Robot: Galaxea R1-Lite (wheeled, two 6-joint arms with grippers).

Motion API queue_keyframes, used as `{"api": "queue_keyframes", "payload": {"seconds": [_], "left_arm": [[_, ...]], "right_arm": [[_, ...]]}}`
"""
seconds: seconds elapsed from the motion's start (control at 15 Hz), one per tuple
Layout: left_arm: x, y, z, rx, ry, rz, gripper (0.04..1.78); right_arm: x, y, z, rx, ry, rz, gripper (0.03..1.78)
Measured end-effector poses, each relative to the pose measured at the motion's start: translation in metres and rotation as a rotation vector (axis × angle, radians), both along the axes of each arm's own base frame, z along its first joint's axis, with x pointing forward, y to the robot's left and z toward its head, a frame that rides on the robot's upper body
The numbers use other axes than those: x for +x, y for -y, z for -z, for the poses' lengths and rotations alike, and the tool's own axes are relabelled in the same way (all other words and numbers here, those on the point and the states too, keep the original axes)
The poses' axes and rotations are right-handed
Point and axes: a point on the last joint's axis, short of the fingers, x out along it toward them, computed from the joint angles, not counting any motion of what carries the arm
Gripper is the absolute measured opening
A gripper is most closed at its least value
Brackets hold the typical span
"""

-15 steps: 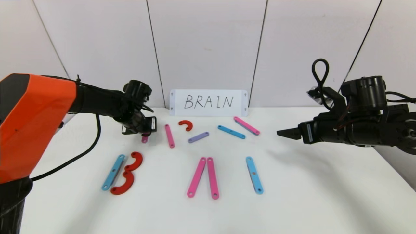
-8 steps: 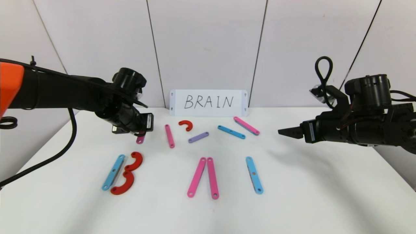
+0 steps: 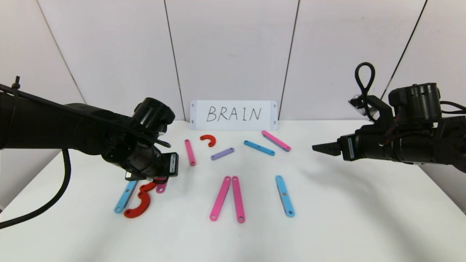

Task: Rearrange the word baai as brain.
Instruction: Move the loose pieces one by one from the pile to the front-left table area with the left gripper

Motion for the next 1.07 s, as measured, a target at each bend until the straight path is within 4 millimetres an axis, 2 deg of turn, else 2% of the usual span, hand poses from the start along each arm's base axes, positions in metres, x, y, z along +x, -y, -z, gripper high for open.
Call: {"api": "queue_keyframes", "payload": {"seconds": [0.27, 1.07], "left_arm": [[-0.010, 0.011, 0.013, -0.007, -0.046, 0.003, 0.31], [-0.003, 0.018, 0.037, 0.020, -0.106, 0.014, 0.31]], "right_arm": [[0.000, 0.000, 0.001, -0.001, -0.002, -0.001, 1.74], [0.000, 0.000, 0.001, -0.001, -0.003, -0.001, 1.74]]}}
